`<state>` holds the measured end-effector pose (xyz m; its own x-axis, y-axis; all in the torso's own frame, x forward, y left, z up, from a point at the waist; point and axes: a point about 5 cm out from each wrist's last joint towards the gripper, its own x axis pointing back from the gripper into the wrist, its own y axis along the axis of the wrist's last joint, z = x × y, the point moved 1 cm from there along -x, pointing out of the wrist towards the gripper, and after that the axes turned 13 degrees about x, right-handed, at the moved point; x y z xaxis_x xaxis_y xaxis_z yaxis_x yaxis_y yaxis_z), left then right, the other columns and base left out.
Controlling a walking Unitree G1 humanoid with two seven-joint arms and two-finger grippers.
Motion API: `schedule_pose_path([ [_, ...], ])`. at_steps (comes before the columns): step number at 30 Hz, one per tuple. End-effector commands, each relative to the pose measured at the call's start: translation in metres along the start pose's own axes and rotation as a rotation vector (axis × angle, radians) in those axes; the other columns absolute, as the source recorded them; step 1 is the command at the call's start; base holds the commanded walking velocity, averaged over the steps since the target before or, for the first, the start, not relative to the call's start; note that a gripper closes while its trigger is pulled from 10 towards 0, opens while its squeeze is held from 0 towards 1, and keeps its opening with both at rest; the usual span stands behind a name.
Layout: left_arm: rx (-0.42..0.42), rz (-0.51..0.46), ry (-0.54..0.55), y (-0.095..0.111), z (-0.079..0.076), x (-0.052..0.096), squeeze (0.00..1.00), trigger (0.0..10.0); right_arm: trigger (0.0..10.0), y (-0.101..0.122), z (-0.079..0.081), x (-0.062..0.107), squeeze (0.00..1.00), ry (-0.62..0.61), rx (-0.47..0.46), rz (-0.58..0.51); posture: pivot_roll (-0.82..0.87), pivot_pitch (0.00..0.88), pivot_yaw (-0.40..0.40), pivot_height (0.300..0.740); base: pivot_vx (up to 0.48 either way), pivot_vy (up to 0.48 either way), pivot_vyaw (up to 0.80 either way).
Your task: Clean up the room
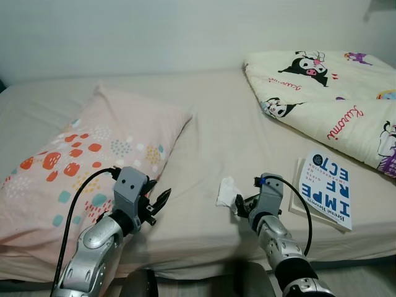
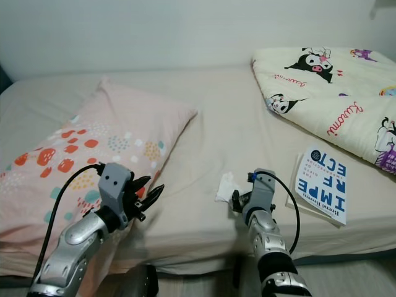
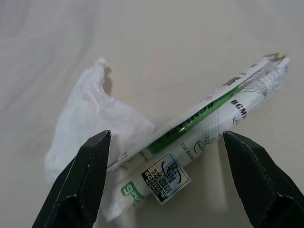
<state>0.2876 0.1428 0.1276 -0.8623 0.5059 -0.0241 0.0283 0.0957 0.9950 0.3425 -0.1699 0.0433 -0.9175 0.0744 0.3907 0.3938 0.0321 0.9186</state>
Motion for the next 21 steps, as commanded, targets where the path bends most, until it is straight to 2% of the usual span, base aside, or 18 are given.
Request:
schedule_pose_path([
  [1,-0.023,-0.011,-0.008,0.004,0.002,0.004,0.0,10.0,10.0,-0.003,0.001,0.0,1.0,-0.001,-0.018,-0.001,0.11,0.155,0.021,0.593,0.0,0.0,0.0],
  [2,-0.012,-0.037,-0.016,0.008,0.0,0.005,0.0,10.0,10.0,-0.001,0.002,-0.001,1.0,0.012,-0.009,-0.019,0.12,0.17,0.021,0.593,0.0,0.0,0.0],
  [3,-0.005,-0.053,-0.029,0.012,-0.002,0.007,0.0,10.0,10.0,-0.002,0.004,-0.002,0.34,0.029,-0.002,-0.021,0.13,0.19,0.016,0.593,0.0,0.0,0.0],
  [6,0.0,-0.06,-0.037,0.014,-0.003,0.008,0.0,10.0,10.0,-0.003,0.005,-0.002,0.34,0.04,0.002,-0.018,0.13,0.19,0.016,0.593,0.0,0.0,0.0],
  [7,-0.005,-0.059,-0.049,0.016,-0.005,0.01,0.0,10.0,10.0,-0.005,0.007,-0.002,0.0,0.056,0.007,-0.004,0.14,0.209,0.011,0.593,0.0,0.0,0.0],
  [15,-0.04,-0.051,-0.051,0.021,-0.007,0.023,0.0,10.0,10.0,-0.01,0.013,-0.004,0.0,0.098,0.041,0.048,0.18,0.259,-0.003,0.593,0.0,0.0,0.0],
  [21,-0.081,-0.092,-0.001,0.034,-0.004,0.032,0.0,10.0,10.0,0.001,0.014,-0.007,0.0,0.109,0.061,0.009,0.21,0.28,-0.011,0.593,0.0,0.0,0.0],
])
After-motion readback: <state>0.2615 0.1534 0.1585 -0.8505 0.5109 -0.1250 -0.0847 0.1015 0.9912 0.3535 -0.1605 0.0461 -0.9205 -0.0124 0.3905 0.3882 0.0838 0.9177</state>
